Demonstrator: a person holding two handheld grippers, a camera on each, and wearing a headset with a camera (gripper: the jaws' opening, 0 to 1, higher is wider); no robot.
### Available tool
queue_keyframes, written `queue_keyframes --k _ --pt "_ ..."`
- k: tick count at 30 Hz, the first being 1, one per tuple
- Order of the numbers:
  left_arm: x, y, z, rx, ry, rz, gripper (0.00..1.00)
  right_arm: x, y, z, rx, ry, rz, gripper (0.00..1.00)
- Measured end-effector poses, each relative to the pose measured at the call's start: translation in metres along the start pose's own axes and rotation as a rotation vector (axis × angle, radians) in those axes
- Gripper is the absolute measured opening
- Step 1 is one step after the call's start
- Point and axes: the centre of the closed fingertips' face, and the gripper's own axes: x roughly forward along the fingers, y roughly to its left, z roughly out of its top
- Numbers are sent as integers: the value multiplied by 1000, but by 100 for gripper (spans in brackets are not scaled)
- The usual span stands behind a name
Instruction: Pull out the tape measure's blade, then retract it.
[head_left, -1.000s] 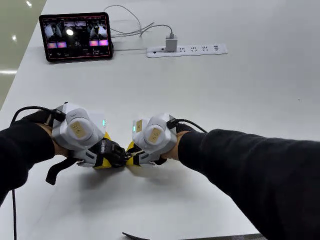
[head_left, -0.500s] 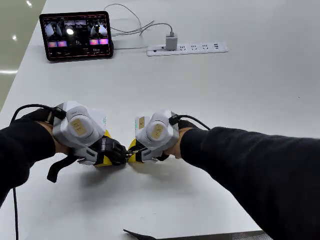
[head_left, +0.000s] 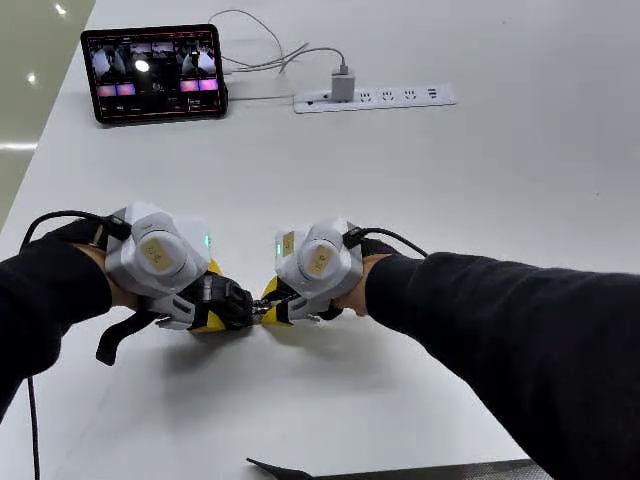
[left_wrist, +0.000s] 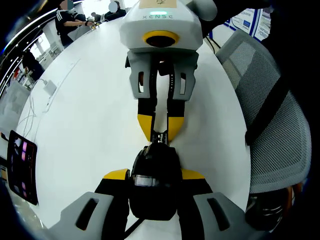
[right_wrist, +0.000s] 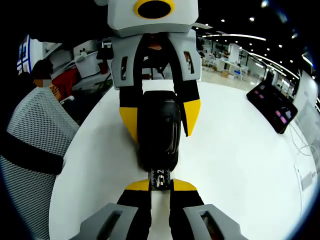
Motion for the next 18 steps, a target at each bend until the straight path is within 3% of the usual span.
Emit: queue_keyframes --k 18 --pt "1 1 0 -4 -2 1 31 -6 -2 -7 14 3 -10 8"
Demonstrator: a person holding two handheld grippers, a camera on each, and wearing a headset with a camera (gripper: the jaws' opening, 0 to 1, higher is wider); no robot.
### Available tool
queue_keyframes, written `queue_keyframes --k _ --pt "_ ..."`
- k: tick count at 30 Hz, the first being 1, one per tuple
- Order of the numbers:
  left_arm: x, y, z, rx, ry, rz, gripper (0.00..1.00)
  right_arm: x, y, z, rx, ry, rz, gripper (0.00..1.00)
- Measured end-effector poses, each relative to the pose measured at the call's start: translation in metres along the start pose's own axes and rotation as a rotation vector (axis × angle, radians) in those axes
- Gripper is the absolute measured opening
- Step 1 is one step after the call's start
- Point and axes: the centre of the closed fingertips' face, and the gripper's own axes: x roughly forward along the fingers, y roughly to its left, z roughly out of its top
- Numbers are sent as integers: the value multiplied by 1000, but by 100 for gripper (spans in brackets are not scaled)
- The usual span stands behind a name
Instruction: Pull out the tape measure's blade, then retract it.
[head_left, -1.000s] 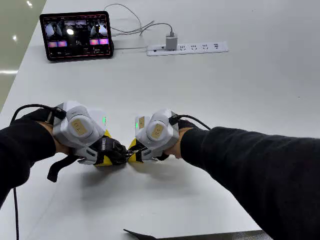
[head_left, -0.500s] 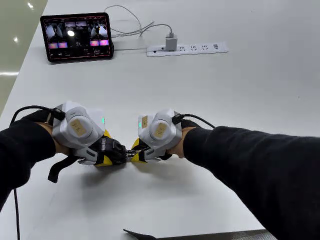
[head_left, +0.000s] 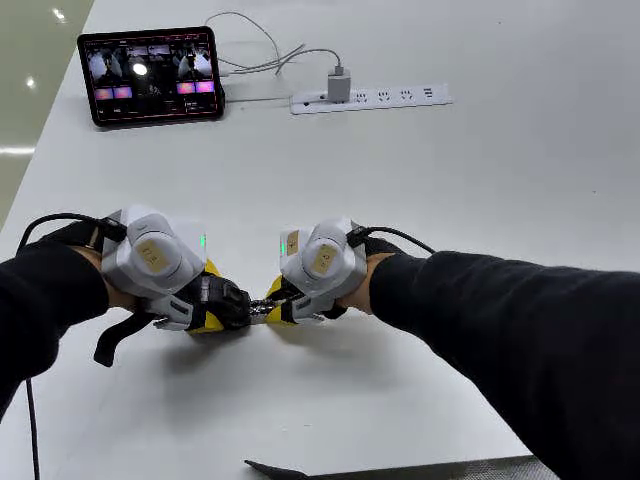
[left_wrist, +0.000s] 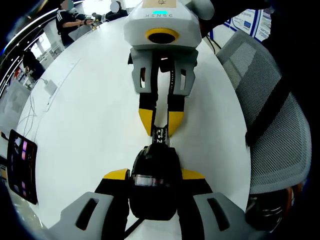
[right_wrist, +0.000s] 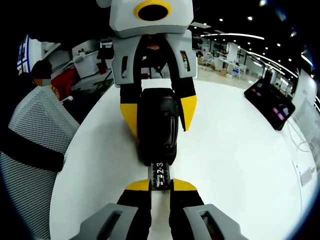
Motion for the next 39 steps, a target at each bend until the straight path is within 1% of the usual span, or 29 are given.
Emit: queue_keyframes --k 10,23,39 --pt "1 1 0 2 -7 2 31 -4 -1 -5 11 -1 -6 8" --pt "2 1 1 2 -11 2 31 -10 -1 -12 13 17 0 8" --pt "2 1 1 0 -19 3 31 -17 -1 -19 21 33 -5 8"
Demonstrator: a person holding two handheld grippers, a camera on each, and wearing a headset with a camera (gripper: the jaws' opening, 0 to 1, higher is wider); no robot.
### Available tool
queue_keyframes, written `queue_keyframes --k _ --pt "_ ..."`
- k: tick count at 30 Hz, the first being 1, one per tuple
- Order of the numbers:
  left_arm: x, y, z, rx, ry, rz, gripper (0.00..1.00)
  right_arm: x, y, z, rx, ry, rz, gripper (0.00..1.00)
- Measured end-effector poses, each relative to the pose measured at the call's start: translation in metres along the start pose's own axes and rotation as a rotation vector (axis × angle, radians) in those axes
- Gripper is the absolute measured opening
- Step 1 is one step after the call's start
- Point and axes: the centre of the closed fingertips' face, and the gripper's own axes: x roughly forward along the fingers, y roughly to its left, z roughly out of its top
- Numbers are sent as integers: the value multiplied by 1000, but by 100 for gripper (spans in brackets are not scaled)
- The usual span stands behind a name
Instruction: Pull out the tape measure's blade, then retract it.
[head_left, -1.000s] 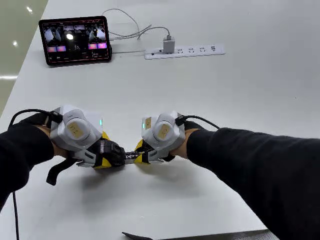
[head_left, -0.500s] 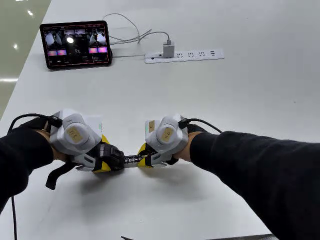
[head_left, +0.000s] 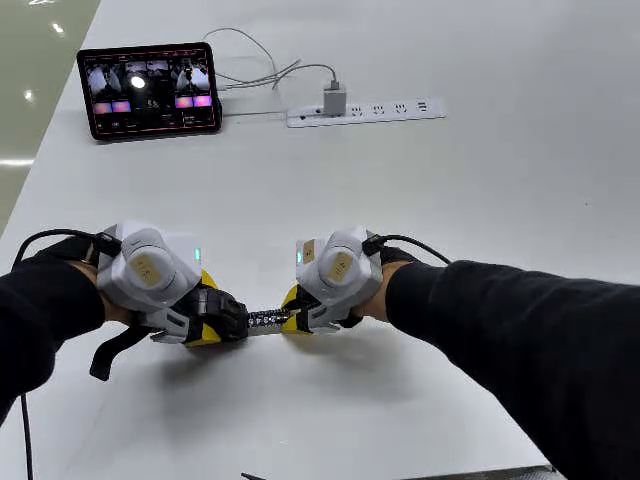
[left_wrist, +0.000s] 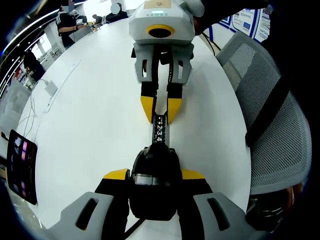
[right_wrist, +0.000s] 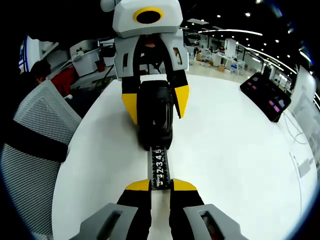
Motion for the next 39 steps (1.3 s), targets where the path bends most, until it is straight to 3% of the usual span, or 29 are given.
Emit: queue_keyframes --k 39 --pt "-1 -3 1 0 -5 1 31 -12 -1 -15 24 12 -4 8"
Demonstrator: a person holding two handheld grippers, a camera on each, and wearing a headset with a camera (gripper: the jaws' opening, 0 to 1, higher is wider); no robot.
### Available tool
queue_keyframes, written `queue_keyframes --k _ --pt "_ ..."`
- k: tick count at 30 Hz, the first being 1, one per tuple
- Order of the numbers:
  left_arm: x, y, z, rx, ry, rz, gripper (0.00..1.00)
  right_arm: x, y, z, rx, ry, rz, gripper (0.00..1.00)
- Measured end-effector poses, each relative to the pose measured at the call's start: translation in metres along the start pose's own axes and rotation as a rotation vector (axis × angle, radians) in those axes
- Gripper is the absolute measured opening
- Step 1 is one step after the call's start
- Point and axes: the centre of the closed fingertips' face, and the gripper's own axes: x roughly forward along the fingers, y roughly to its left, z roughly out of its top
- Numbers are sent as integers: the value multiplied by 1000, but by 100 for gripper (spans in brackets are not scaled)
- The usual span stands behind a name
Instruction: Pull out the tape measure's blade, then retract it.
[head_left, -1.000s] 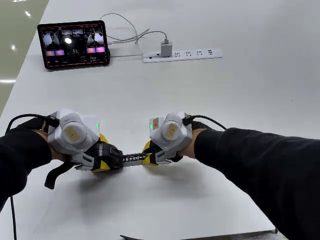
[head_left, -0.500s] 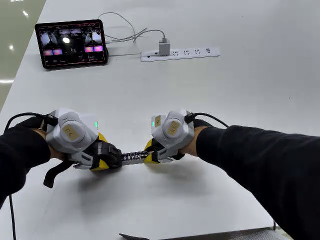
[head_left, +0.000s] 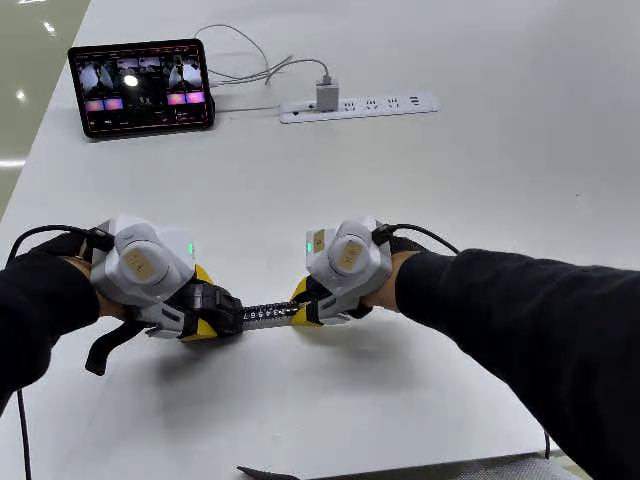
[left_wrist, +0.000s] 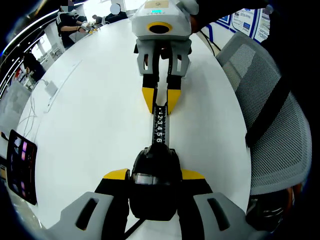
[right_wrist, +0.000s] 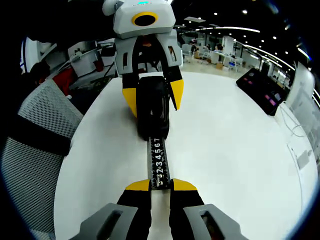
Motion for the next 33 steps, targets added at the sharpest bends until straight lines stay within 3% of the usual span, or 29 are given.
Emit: queue_keyframes --k 33 --pt "0 -1 1 17 -3 -5 31 -11 2 -9 24 7 -6 8"
